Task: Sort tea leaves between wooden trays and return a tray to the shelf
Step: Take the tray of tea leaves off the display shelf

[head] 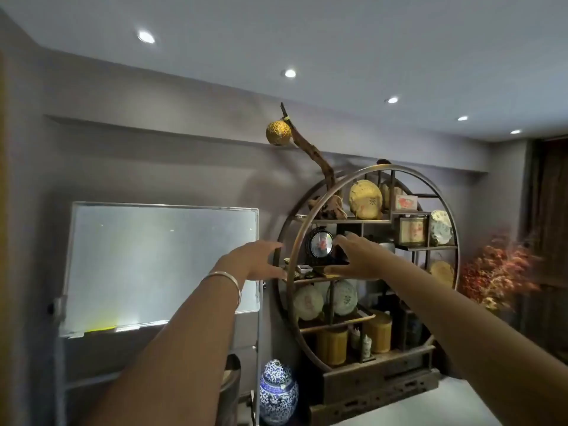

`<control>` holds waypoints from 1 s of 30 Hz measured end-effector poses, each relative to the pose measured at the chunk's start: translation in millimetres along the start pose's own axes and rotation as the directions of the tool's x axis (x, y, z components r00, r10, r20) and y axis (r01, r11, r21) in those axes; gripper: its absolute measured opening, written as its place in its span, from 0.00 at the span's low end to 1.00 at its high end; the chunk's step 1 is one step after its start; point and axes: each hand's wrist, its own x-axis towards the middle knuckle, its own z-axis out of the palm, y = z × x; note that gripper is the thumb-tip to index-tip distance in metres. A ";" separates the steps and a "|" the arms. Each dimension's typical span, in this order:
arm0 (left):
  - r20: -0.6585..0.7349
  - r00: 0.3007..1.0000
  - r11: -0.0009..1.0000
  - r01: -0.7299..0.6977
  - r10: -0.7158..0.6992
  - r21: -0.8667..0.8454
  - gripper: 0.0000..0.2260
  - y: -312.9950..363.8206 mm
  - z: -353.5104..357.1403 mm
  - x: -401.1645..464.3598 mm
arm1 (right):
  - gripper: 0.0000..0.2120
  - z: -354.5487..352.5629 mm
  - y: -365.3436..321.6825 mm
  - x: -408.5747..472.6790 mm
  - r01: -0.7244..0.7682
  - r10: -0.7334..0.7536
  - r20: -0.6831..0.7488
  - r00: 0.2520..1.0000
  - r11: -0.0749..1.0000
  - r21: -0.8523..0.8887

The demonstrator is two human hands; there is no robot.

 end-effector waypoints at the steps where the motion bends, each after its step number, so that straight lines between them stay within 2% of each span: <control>1: 0.009 1.000 1.000 -0.013 0.013 -0.020 0.38 3.6 5.1 15.6 | 0.39 4.7 10.5 7.2 -0.023 0.023 -0.001 1.000 1.000 0.007; 5: 0.041 0.998 0.996 -0.051 0.054 -0.072 0.38 10.8 30.1 83.4 | 0.39 37.0 55.3 38.4 -0.100 0.100 0.016 0.995 0.995 -0.003; 16: 0.094 0.984 0.989 -0.149 0.150 -0.024 0.38 -3.1 95.4 287.4 | 0.36 130.3 164.9 142.1 -0.196 0.201 0.094 0.975 0.979 -0.054; 25: 0.090 0.976 0.978 -0.191 0.198 -0.081 0.35 -27.0 133.7 463.4 | 0.37 174.1 274.5 251.0 -0.317 0.317 0.057 0.947 0.948 -0.022; 30: 0.119 0.971 0.975 -0.193 0.206 -0.110 0.35 -35.6 183.4 539.4 | 0.37 202.8 328.1 291.3 -0.341 0.342 0.069 0.937 0.940 -0.028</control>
